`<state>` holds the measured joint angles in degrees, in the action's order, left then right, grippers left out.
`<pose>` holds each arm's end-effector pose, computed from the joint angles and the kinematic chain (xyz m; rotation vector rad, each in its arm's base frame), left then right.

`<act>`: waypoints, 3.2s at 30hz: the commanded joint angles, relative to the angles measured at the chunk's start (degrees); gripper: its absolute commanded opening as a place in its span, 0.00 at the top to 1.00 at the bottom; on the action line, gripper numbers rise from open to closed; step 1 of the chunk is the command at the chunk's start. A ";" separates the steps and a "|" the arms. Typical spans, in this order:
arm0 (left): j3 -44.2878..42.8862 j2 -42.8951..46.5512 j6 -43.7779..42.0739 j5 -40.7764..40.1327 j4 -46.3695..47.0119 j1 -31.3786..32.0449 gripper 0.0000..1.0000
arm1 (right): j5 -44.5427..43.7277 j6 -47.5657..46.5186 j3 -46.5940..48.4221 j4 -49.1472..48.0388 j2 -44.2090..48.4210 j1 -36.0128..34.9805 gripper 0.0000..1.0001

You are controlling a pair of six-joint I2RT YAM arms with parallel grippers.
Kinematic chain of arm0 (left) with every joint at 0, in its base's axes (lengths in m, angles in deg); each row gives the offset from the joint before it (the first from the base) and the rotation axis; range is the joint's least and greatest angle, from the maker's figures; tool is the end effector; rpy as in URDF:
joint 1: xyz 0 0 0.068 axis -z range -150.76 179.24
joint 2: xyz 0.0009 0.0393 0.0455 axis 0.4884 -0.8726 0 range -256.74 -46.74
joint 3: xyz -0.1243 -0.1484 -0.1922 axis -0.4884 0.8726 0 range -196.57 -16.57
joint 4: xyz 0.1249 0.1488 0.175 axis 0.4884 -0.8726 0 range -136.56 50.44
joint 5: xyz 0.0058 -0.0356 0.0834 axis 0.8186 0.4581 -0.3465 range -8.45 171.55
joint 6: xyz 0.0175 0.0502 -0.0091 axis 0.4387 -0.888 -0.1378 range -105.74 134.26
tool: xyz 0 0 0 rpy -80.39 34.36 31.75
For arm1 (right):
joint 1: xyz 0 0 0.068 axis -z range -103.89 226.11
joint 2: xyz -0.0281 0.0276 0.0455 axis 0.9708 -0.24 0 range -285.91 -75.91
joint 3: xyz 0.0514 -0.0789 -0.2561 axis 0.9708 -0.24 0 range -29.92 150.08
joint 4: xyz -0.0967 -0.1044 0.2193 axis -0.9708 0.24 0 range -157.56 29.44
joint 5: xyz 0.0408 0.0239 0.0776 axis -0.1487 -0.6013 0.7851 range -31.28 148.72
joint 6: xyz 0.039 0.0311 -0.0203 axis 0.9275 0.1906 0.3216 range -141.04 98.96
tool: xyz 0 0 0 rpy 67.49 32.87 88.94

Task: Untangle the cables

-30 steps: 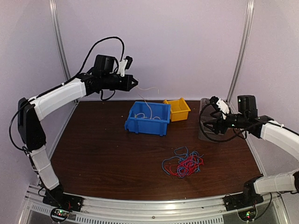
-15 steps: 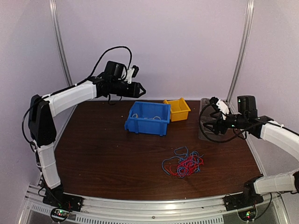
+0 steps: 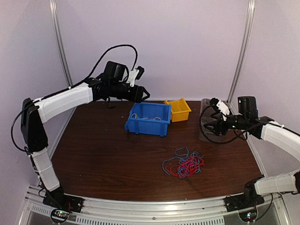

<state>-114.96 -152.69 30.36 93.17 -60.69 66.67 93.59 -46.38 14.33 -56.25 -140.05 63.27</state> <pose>0.3441 -0.2725 0.3422 0.5256 2.0902 -0.7697 0.2333 0.0741 0.2708 -0.9964 1.7880 0.5055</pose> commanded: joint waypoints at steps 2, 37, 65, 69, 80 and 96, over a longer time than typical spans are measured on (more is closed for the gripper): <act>5.73 5.14 -12.20 -4.94 2.32 8.95 0.49 | 1.31 -0.53 -0.48 -0.37 -0.84 0.19 0.28; 41.97 0.51 7.53 9.45 27.51 20.57 0.54 | -7.39 -17.28 7.31 20.91 -9.83 -18.11 0.69; 41.37 -5.26 18.90 28.42 37.11 17.55 0.57 | -21.19 -21.35 -1.63 10.15 -10.16 -37.31 0.37; 39.86 -6.62 19.14 29.41 37.46 18.17 0.59 | -20.38 -23.08 -1.56 10.78 -11.63 -38.74 0.36; 34.84 -11.21 19.27 29.63 33.02 18.29 0.70 | -23.50 -20.80 -4.53 3.10 -15.16 -39.72 0.41; 30.35 -15.34 20.57 27.85 26.79 18.28 0.54 | -24.88 -20.53 -7.11 0.64 -15.41 -40.60 0.42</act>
<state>-83.46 -167.09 51.03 122.26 -31.51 84.89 70.05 -67.37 8.43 -54.39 -155.13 23.10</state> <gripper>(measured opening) 0.469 0.585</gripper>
